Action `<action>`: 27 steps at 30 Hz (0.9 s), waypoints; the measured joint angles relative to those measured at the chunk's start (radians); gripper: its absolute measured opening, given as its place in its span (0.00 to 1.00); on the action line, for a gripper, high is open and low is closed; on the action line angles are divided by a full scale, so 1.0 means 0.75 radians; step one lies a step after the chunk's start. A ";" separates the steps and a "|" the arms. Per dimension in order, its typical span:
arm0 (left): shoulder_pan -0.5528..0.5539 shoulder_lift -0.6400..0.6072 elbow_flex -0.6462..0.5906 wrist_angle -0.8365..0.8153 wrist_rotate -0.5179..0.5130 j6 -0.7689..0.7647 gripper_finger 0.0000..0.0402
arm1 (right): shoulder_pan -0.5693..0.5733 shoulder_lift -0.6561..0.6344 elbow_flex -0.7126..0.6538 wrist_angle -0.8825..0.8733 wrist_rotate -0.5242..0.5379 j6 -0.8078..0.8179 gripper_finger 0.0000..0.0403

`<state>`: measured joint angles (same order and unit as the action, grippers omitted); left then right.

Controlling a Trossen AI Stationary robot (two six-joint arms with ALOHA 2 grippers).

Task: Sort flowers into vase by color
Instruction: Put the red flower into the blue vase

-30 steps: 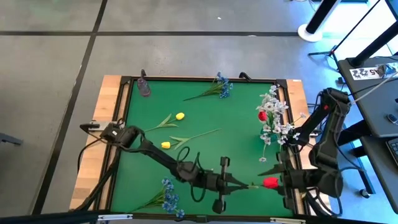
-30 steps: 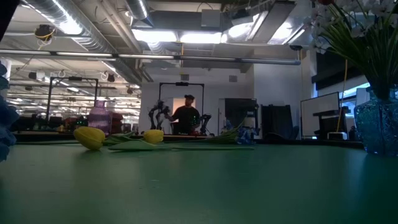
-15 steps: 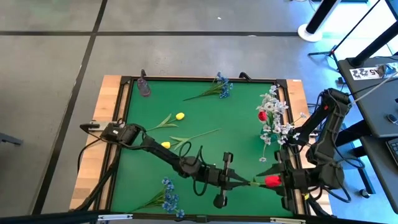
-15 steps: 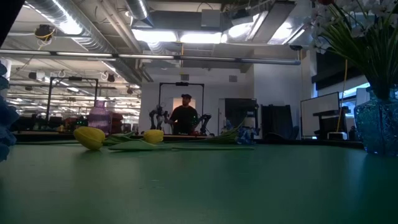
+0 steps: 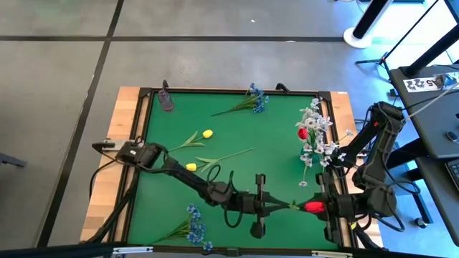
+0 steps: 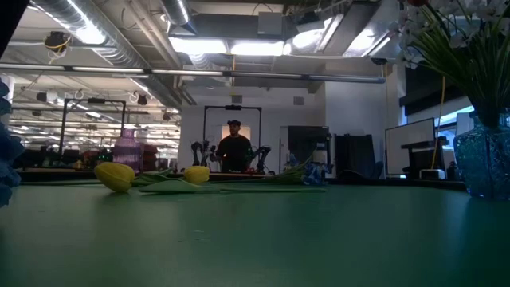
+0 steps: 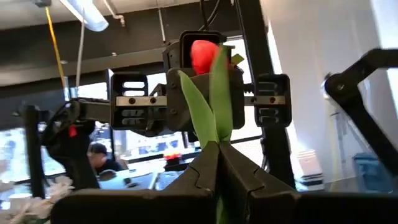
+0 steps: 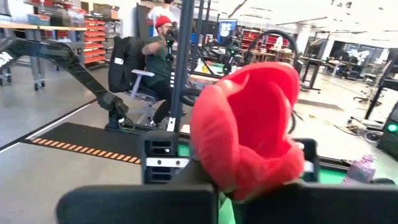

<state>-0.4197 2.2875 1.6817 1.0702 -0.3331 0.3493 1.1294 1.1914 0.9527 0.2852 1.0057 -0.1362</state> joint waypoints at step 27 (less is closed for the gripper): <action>-0.165 -0.127 0.001 -0.576 -0.784 0.037 0.33 | 0.003 -0.283 1.490 -1.991 -0.083 0.088 0.02</action>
<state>-0.5438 2.1921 1.6821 0.6385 -0.9212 0.3770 1.1318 0.9794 2.0702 -1.2081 0.9433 -0.0704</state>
